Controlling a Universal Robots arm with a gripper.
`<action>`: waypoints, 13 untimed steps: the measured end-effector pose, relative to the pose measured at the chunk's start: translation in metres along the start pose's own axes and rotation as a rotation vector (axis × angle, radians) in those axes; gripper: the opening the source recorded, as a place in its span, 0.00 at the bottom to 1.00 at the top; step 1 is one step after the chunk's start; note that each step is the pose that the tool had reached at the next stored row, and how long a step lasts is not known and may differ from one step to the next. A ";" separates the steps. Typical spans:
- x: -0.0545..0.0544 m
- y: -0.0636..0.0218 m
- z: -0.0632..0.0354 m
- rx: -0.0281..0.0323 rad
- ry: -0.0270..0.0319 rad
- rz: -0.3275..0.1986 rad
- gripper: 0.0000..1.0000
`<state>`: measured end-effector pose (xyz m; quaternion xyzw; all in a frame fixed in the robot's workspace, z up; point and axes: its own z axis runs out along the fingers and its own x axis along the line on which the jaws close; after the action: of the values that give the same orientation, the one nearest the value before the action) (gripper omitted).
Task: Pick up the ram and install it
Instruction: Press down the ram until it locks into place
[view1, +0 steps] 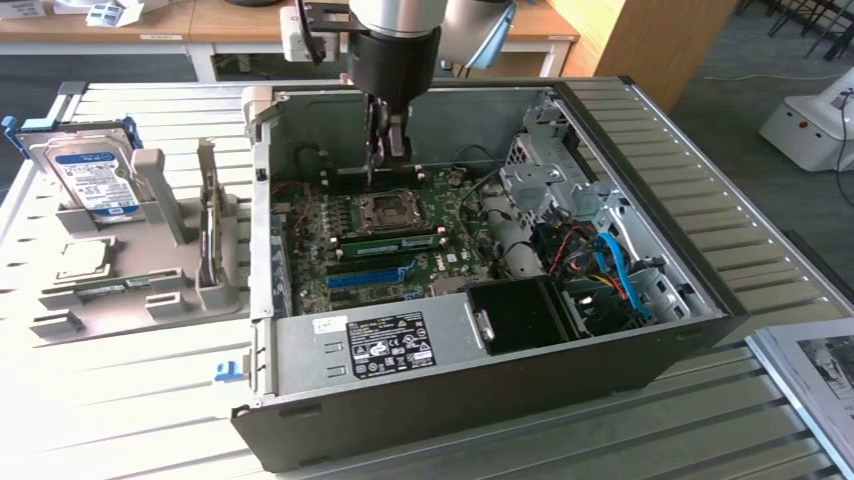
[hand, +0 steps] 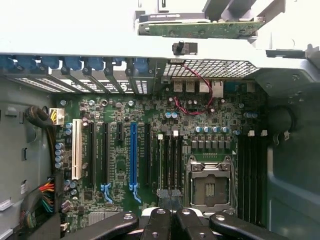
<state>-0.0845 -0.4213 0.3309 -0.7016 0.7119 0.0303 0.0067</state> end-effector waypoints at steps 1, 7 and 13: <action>0.000 0.0000 -0.0010 0.0000 0.0000 0.000 0.10; 0.000 0.0002 -0.0075 -0.0001 0.0000 0.000 0.10; -0.001 0.0003 -0.0108 0.0001 -0.0003 0.000 0.10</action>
<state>-0.0845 -0.4213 0.3417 -0.7016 0.7119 0.0304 0.0069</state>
